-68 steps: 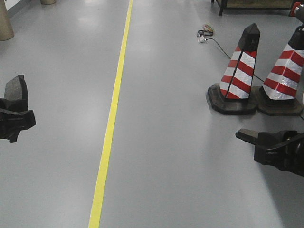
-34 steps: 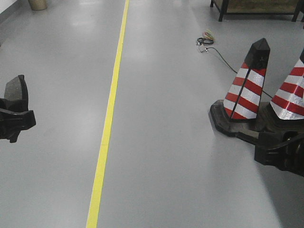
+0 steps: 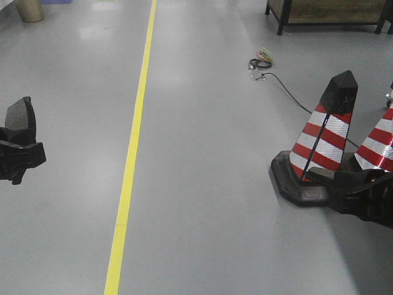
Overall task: Move and align brake pads A on conveyor
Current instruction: 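Continue driving past the red-and-white traffic cones holding both pads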
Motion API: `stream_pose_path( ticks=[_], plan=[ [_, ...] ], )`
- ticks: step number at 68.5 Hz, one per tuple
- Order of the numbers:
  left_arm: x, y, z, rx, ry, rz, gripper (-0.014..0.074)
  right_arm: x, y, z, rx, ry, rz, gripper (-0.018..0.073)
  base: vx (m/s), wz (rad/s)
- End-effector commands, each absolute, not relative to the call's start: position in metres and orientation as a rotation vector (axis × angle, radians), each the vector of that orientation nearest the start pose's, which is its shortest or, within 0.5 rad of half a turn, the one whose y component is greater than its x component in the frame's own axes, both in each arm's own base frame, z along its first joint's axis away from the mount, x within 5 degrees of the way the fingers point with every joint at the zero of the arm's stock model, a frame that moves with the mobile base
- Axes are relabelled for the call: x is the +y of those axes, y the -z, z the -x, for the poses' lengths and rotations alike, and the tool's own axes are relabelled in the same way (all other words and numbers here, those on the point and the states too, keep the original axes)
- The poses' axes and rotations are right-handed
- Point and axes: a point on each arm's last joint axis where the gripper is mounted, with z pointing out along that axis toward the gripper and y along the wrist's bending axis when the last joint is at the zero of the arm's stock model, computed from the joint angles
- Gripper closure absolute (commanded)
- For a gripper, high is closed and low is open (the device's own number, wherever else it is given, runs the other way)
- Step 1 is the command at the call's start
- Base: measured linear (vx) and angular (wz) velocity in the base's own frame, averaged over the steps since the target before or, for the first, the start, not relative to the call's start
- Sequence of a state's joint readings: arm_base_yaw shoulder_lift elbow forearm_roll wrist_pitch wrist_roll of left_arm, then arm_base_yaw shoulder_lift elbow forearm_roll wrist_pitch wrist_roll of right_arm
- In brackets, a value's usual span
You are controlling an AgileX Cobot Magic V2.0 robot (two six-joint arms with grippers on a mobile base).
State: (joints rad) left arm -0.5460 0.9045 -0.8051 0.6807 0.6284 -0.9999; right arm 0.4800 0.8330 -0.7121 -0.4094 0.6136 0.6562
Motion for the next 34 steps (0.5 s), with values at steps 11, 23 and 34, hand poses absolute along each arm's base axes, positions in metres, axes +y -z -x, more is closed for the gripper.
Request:
stream_pose_path(
  ticks=[11, 23, 34],
  plan=[
    [-0.0673, -0.363, -0.1708, 1.962, 0.25, 0.054, 0.0468, 0.0581, -0.3378, -0.1559, 2.056, -0.235, 0.079, 0.0482, 0.45, -0.13],
    [-0.0673, -0.363, -0.1708, 1.962, 0.25, 0.054, 0.0468, 0.0581, -0.3378, -0.1559, 2.056, -0.235, 0.079, 0.0482, 0.43, -0.13],
    [-0.0673, -0.363, -0.1708, 1.962, 0.25, 0.054, 0.0468, 0.0581, -0.3378, -0.1559, 2.056, -0.235, 0.079, 0.0482, 0.41, -0.15]
  ],
)
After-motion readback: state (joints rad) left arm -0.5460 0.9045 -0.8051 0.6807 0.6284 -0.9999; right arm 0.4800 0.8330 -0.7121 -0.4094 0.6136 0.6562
